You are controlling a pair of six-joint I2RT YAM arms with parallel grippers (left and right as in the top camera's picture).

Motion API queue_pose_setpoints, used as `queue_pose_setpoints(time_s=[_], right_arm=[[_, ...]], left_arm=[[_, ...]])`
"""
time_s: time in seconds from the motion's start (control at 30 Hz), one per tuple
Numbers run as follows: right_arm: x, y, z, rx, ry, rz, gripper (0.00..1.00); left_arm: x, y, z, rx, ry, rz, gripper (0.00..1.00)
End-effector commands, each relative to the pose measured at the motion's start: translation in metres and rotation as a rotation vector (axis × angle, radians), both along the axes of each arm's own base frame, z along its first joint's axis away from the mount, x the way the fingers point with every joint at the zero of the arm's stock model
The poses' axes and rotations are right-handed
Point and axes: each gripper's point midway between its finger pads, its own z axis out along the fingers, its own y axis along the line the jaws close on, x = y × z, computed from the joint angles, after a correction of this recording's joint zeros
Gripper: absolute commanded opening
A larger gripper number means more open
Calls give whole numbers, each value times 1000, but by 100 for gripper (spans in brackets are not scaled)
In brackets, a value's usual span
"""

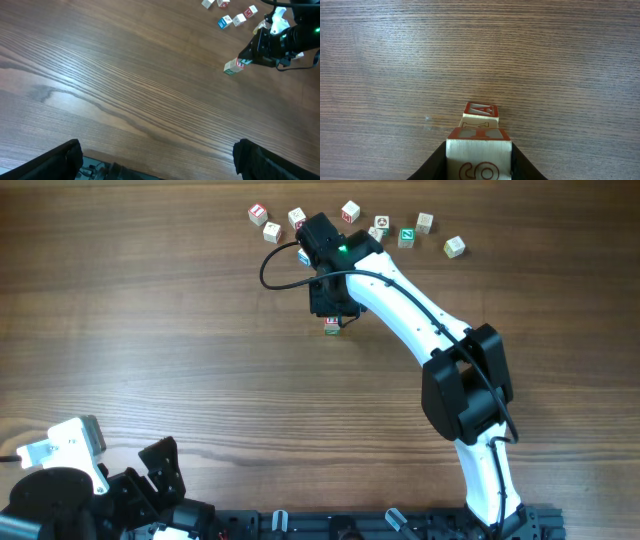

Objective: Form a tower

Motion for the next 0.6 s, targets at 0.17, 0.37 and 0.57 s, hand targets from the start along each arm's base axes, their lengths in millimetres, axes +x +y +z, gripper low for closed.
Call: queue_pose_setpoints(time_s=[0.17, 0.37, 0.57], right_arm=[[-4, 1, 8, -69, -54, -20, 26], [-1, -10, 22, -98, -104, -124, 21], [0, -20, 113, -16, -299, -226, 17]], left_arm=[[0, 3, 0, 4, -5, 16, 100], [0, 3, 0, 4, -5, 16, 100], [0, 3, 0, 4, -5, 16, 100]])
